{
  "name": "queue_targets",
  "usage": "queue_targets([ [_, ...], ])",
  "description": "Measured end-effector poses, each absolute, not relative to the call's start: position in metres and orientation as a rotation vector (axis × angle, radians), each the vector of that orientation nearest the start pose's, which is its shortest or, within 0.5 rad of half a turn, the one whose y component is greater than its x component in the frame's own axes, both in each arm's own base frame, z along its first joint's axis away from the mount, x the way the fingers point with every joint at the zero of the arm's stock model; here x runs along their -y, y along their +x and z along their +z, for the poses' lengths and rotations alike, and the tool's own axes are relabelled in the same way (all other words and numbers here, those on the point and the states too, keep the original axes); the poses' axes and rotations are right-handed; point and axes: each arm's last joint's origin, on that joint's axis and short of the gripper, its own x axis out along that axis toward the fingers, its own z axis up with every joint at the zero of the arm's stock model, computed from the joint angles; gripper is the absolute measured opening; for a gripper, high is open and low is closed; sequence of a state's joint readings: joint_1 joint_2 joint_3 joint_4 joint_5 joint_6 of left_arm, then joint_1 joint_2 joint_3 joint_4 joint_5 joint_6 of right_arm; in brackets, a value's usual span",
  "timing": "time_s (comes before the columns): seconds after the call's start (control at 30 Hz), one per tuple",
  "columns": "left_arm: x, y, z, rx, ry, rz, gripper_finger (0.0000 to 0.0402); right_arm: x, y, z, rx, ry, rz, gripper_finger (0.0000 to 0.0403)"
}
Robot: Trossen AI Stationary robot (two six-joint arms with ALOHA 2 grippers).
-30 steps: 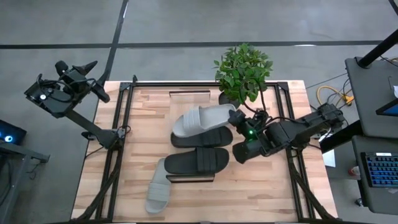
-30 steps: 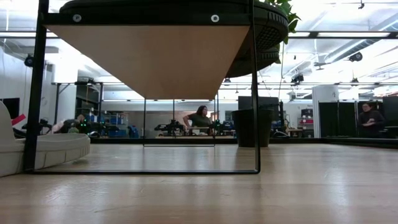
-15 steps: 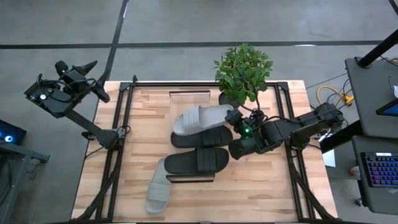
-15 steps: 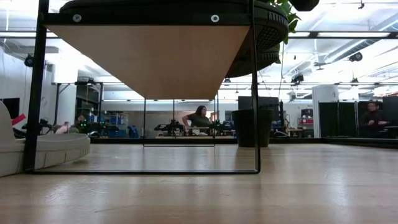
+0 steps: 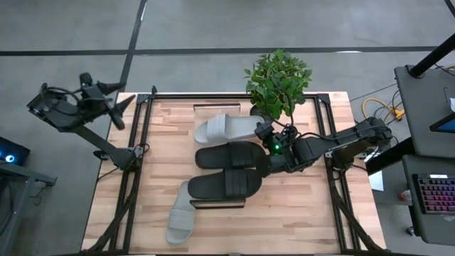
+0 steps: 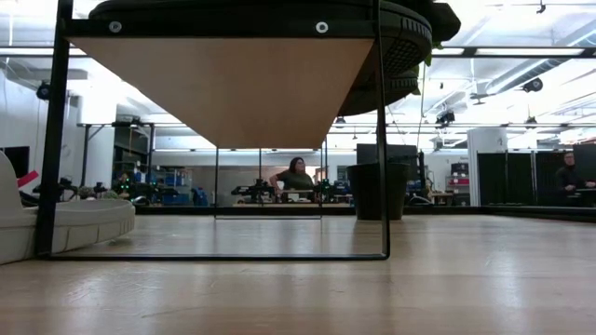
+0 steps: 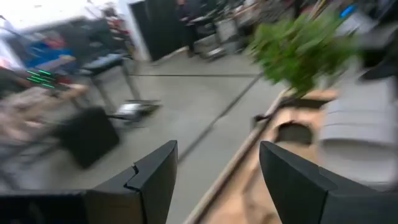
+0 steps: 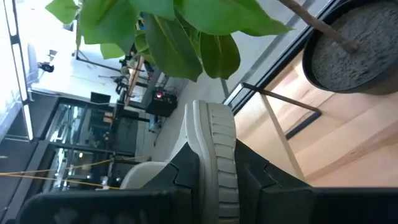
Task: Pick and place slides into the shelf
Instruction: Put the left gray slipper on the shelf
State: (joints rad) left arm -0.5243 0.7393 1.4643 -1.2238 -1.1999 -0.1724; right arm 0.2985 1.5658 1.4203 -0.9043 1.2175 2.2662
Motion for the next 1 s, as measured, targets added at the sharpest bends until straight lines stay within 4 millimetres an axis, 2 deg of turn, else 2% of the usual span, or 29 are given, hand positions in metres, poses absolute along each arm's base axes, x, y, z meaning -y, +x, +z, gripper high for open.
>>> queue_targets([
  [0.13,-0.004,0.045,0.462,-0.170,0.068,0.600,0.0212,-0.064,0.302,0.324,0.450,1.246,-1.124,0.0048],
  [0.27,-0.008,0.034,0.472,-0.062,-0.084,0.439,0.0212,-0.064,0.303,0.325,0.466,1.237,-1.122,0.0048],
  [0.4,-0.011,0.025,0.477,0.017,-0.184,0.367,0.0212,-0.064,0.303,0.325,0.466,1.219,-1.123,0.0048],
  [0.5,-0.012,0.019,0.478,0.033,-0.235,0.228,0.0212,-0.064,0.303,0.325,0.465,1.217,-1.123,0.0048],
  [0.7,-0.001,0.023,0.479,-0.010,-0.384,-0.103,0.0212,-0.064,0.303,0.326,0.480,1.203,-1.120,0.0048],
  [0.8,0.012,0.026,0.476,-0.114,-0.481,-0.410,0.0212,-0.064,0.304,0.326,0.490,1.202,-1.116,0.0048],
  [0.87,0.018,0.034,0.473,-0.161,-0.501,-0.459,0.0212,-0.064,0.304,0.326,0.484,1.195,-1.116,0.0048],
  [1.0,0.022,0.041,0.458,-0.245,-0.639,-0.418,0.0212,-0.066,0.306,0.328,0.478,1.188,-1.106,0.0047],
])
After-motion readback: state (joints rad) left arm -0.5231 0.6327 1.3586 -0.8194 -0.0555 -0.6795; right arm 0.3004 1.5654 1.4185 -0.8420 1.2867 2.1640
